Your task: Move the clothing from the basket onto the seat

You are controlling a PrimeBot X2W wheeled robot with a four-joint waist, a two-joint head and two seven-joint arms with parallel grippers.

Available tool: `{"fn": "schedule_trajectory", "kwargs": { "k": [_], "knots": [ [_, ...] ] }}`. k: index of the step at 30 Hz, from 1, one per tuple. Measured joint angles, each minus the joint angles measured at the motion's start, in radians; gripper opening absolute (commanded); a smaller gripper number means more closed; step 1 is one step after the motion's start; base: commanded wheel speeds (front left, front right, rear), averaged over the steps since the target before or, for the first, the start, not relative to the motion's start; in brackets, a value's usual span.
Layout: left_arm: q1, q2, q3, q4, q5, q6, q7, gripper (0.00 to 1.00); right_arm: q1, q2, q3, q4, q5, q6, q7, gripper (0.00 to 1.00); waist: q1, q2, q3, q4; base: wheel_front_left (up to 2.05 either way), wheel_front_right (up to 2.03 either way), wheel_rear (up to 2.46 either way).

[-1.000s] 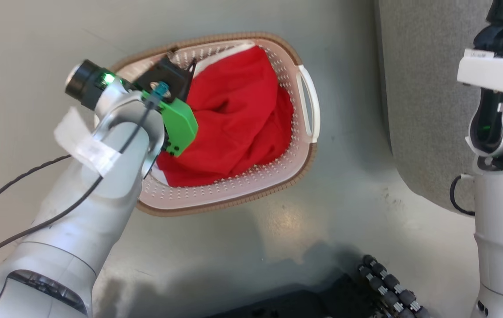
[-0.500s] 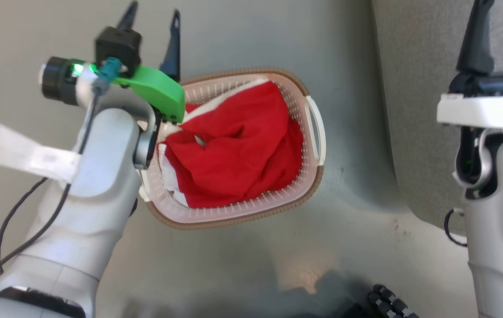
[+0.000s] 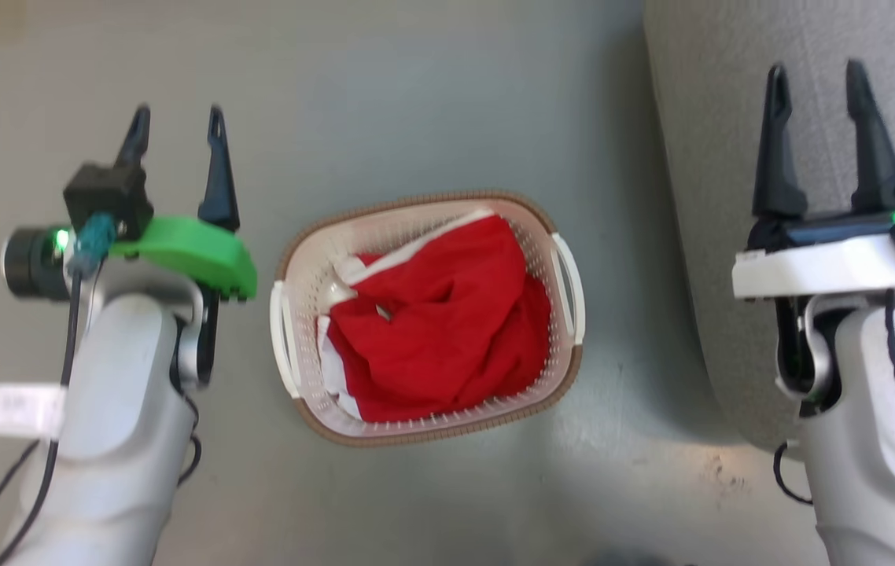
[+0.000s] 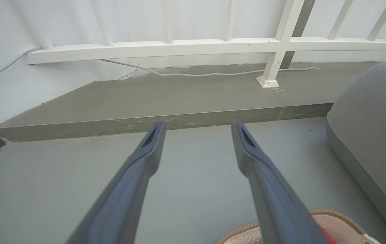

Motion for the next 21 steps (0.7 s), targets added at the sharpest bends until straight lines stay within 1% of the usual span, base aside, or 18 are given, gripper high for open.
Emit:
{"fn": "schedule_trajectory", "kwargs": {
  "k": [6,21],
  "knots": [
    [0.113,0.005,0.035,-0.051,0.0,0.005,0.0,1.0,0.056,0.0,0.006,0.029,-0.002,0.01,0.0,1.0,0.0,0.0,-0.083,0.007,0.0,0.0,0.0],
    [0.402,0.005,0.1,-0.148,0.0,0.01,0.0,1.0,0.211,0.003,0.019,0.086,0.0,0.011,0.0,1.0,0.0,0.0,-0.295,0.016,0.0,0.0,0.0]
  ]
}}
